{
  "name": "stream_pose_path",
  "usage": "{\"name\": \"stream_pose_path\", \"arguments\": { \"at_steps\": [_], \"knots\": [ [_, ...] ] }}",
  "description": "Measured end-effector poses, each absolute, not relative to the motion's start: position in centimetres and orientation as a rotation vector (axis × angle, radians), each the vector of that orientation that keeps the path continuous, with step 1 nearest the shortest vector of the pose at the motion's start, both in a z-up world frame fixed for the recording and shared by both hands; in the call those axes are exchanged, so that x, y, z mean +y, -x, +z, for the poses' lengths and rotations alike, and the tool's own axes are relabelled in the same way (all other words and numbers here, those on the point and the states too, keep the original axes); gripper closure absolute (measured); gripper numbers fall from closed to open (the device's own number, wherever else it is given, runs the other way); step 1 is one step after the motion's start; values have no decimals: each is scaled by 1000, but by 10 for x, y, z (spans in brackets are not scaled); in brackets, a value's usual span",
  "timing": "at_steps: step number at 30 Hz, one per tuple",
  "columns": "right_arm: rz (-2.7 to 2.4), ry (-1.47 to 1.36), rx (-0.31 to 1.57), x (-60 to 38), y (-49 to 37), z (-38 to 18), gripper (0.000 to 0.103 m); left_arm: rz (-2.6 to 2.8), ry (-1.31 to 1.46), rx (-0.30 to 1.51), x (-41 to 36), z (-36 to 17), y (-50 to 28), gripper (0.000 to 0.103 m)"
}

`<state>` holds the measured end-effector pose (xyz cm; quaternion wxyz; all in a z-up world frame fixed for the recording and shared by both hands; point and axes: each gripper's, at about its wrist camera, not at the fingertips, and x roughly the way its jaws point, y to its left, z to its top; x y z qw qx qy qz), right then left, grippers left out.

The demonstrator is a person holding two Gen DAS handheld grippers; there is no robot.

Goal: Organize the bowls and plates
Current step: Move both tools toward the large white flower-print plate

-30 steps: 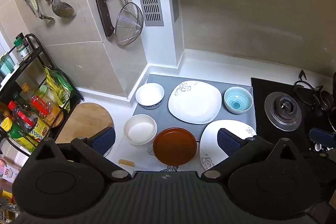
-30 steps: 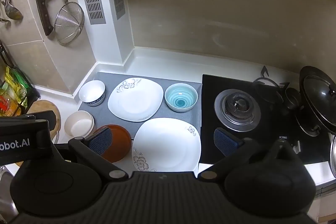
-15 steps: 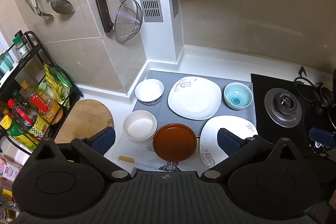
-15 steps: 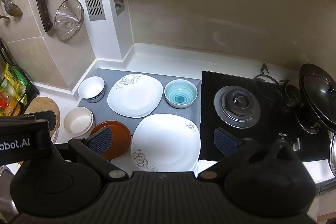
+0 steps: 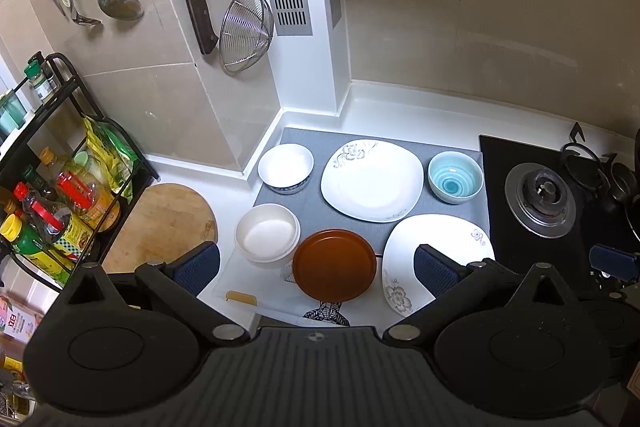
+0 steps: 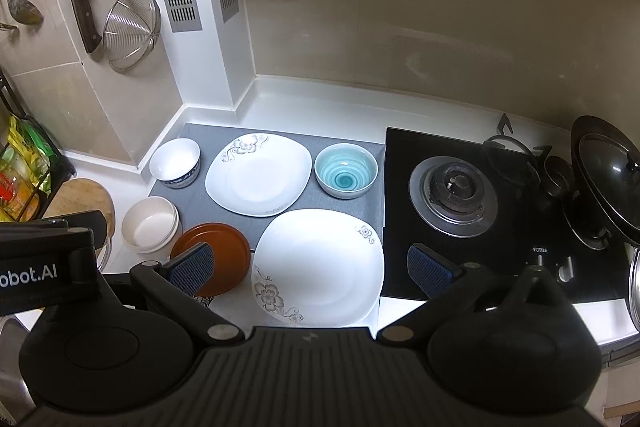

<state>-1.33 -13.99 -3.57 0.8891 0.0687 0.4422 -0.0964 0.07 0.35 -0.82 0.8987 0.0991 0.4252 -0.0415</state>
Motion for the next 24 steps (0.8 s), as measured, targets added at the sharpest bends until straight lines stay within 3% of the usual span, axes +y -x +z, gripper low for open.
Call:
{"name": "stream_pose_path", "arguments": {
  "at_steps": [24],
  "knots": [
    [-195, -127, 935, -131, 15, -39, 0, -84, -207, 890, 8, -14, 2, 0]
  ]
}}
